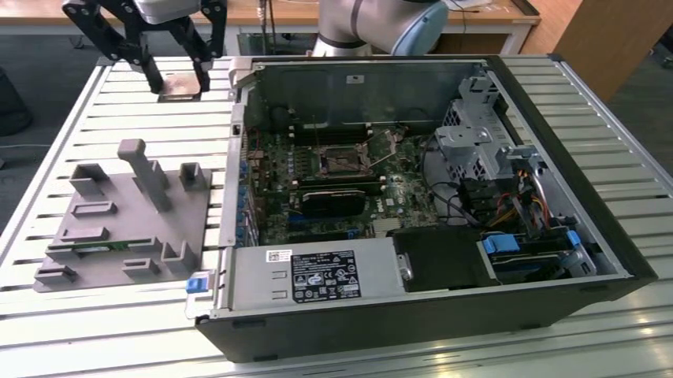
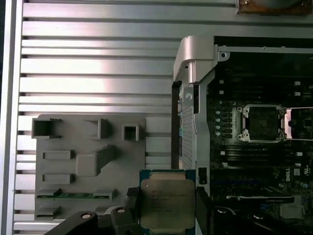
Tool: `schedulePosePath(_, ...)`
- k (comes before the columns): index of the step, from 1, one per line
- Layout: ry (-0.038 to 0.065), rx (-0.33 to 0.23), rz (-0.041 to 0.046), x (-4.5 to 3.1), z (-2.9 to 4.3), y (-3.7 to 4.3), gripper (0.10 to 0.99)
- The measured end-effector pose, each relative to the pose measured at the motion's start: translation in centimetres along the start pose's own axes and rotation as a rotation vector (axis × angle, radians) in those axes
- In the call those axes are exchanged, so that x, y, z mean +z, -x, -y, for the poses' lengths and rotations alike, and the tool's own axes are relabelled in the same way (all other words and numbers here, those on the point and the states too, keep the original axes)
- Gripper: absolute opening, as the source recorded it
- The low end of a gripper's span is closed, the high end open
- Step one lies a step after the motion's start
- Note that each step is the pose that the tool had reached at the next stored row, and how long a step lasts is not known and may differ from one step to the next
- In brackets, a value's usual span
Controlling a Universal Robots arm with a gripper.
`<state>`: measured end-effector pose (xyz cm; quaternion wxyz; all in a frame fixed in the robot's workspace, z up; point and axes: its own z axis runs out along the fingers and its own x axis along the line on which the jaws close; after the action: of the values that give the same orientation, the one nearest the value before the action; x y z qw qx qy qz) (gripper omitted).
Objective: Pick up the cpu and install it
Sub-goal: 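Pick up the cpu and move it towards the insertion slot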
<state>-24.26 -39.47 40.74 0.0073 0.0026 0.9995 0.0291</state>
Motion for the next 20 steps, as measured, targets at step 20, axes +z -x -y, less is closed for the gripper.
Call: schedulePosePath(20,0.000,0.000,0.0000,0.79,-1.15,8.06,0.541)
